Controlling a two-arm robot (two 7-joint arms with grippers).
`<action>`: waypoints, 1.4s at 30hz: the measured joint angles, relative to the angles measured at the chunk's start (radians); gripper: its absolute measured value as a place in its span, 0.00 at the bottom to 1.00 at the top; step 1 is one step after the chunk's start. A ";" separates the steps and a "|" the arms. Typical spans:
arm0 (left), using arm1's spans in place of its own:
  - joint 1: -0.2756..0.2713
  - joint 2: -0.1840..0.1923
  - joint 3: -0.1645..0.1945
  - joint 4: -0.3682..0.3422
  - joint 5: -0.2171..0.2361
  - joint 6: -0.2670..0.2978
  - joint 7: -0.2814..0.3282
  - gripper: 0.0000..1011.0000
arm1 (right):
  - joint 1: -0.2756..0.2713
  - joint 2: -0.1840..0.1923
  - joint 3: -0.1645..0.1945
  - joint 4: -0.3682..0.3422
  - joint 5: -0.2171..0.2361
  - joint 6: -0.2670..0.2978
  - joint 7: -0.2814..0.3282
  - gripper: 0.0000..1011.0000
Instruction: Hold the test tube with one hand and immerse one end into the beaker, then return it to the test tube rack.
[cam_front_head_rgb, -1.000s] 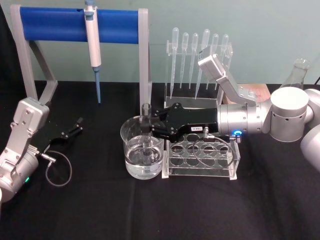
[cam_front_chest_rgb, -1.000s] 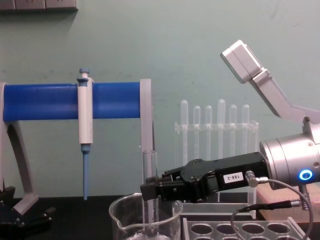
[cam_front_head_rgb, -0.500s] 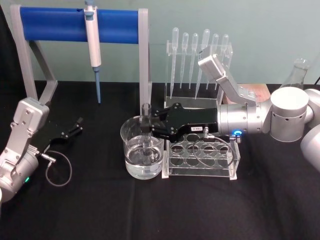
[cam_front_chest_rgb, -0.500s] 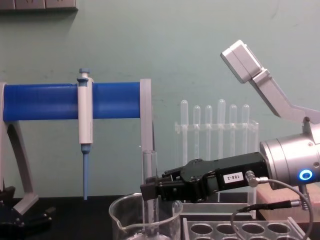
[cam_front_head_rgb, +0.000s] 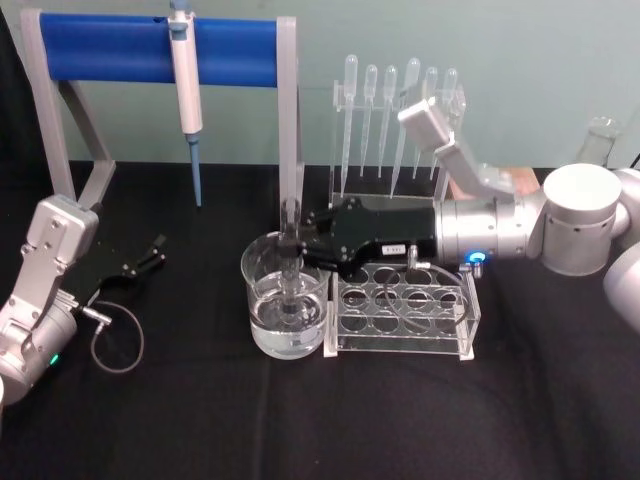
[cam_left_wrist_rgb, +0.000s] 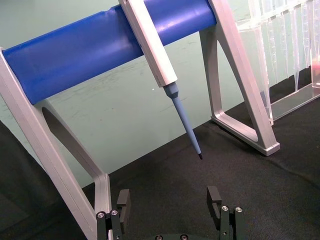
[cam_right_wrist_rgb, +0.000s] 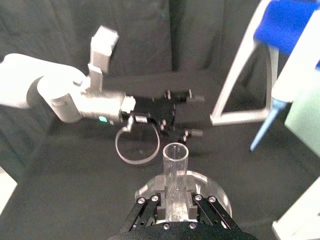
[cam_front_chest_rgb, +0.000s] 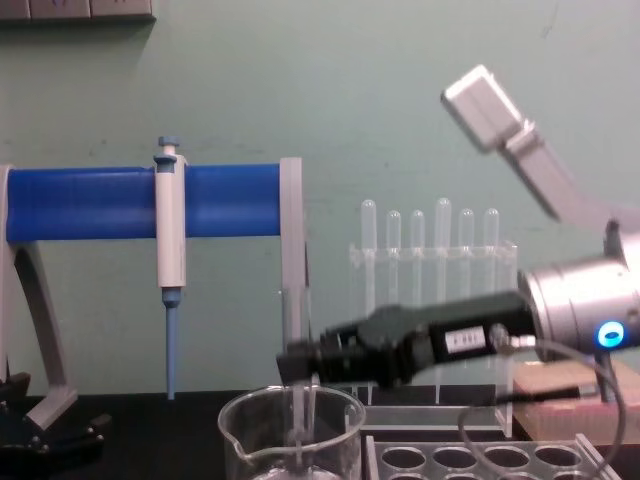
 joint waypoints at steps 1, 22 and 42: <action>0.000 0.000 0.000 0.000 0.000 0.000 0.000 0.99 | 0.002 0.003 0.003 -0.007 0.003 0.003 0.004 0.22; 0.000 0.000 0.000 0.000 0.000 0.000 0.000 0.99 | 0.008 0.219 0.117 -0.400 0.107 0.070 -0.063 0.22; 0.000 0.000 0.000 0.000 0.000 0.000 0.000 0.99 | -0.253 0.432 0.229 -0.580 0.200 0.041 -0.201 0.22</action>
